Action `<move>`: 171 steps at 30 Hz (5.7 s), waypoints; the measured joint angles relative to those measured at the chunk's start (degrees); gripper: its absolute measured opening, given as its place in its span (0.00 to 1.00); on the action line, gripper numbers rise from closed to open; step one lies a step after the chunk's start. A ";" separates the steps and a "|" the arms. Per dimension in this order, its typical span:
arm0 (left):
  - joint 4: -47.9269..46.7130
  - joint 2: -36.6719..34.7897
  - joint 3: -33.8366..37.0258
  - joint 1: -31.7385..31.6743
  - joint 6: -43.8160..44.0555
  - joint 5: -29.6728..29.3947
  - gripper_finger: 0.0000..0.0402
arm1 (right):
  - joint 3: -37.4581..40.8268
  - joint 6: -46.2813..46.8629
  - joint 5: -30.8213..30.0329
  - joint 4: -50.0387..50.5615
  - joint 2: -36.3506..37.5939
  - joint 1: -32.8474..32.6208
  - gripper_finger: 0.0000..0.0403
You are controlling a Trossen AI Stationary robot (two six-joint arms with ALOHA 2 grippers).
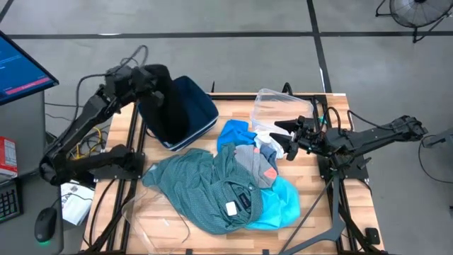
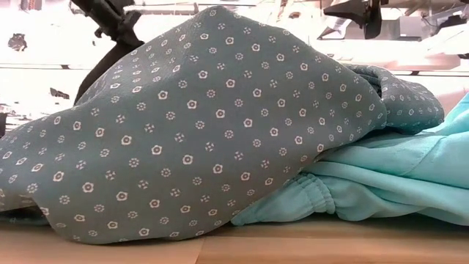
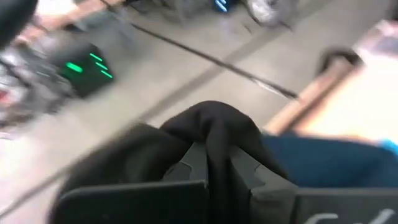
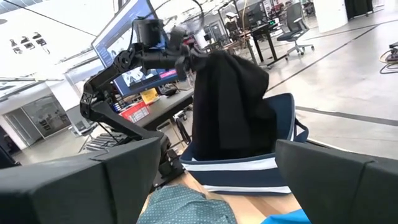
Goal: Pick & Place Cloths
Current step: Put the black shirt into the blue bin, then put the blue shirt into the blue bin
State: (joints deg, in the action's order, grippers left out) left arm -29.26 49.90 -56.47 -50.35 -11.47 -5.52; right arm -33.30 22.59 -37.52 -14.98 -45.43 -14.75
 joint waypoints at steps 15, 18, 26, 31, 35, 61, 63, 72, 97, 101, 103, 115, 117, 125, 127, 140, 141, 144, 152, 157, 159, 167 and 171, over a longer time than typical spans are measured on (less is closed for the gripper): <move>-9.36 23.32 -0.04 12.30 9.32 6.56 0.00 | 0.00 0.80 0.00 -0.02 0.00 0.27 0.77; -7.68 27.69 -0.02 14.39 11.04 10.49 0.01 | 0.00 1.32 0.00 0.00 0.00 0.27 0.77; 3.03 28.69 -0.02 20.12 14.62 9.31 0.01 | -0.01 1.51 0.00 -0.02 0.00 0.27 0.77; 2.67 25.43 -0.02 20.26 10.28 0.70 0.11 | -0.02 3.42 0.00 -0.20 0.02 0.27 0.77; 2.41 21.80 -0.02 19.30 8.64 0.59 0.24 | -0.01 4.43 0.08 -0.04 0.00 0.16 0.77; 2.03 13.28 -0.02 39.48 19.67 19.28 0.41 | 0.00 4.44 0.17 2.60 0.00 0.27 0.77; 9.07 15.03 -0.02 45.13 16.69 17.64 0.45 | 0.00 4.44 0.19 2.61 0.00 0.27 0.77; 21.47 29.77 -0.02 54.02 11.64 6.98 0.67 | 0.00 4.44 0.20 2.79 0.01 0.14 0.77; 35.68 54.38 -0.02 58.93 19.86 -0.09 0.60 | 0.03 4.46 0.20 7.36 0.02 -0.23 0.77; 32.98 54.28 -0.02 58.97 26.94 -0.11 0.36 | 0.03 4.46 0.20 7.50 0.02 -0.23 0.77; 32.33 52.82 0.00 58.95 29.20 -0.26 0.19 | 0.03 4.45 0.20 7.51 0.02 -0.23 0.77; 34.73 27.58 -0.06 58.98 32.11 -8.81 0.00 | 0.03 4.44 0.02 7.39 0.02 -0.19 0.77; 36.97 22.34 -0.07 58.71 30.55 -10.61 0.00 | 0.03 4.44 0.02 7.32 0.02 -0.19 0.77; 53.86 6.25 -0.22 55.12 28.65 -6.92 0.00 | 0.03 4.44 0.00 7.26 0.02 -0.19 0.77; 57.30 3.61 -1.44 53.79 27.47 -6.47 0.00 | 0.03 4.46 0.00 7.26 0.02 -0.19 0.77; 59.06 8.85 -26.97 43.29 17.06 1.63 0.00 | 0.03 4.93 -0.02 6.84 0.01 1.49 0.77; 59.00 10.23 -29.46 42.40 16.22 2.27 0.00 | 0.03 4.96 -0.02 6.84 0.01 1.56 0.77; 58.80 14.71 -36.98 39.56 14.39 3.37 0.00 | 0.03 4.98 -0.02 6.84 0.02 1.86 0.77; 58.52 24.96 -52.75 28.44 12.10 5.05 0.00 | 0.03 4.97 -0.02 6.92 0.00 1.83 0.77; 58.18 29.39 -58.06 18.69 12.57 4.98 0.00 | 0.03 4.96 -0.02 7.22 0.00 1.80 0.77; 58.19 31.07 -59.85 14.76 13.50 4.98 0.00 | 0.03 4.96 -0.02 7.50 0.00 1.80 0.77; 58.17 37.74 -67.64 2.04 21.57 4.97 0.00 | 0.03 6.49 -0.02 8.44 0.00 1.78 0.77; 58.76 41.28 -73.54 -2.33 27.14 5.16 0.00 | 0.03 7.01 -0.01 9.04 0.01 1.75 0.77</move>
State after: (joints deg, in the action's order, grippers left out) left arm 29.50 91.18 -130.01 -52.68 15.67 -0.36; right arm -33.28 29.59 -37.53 -5.95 -45.42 -13.00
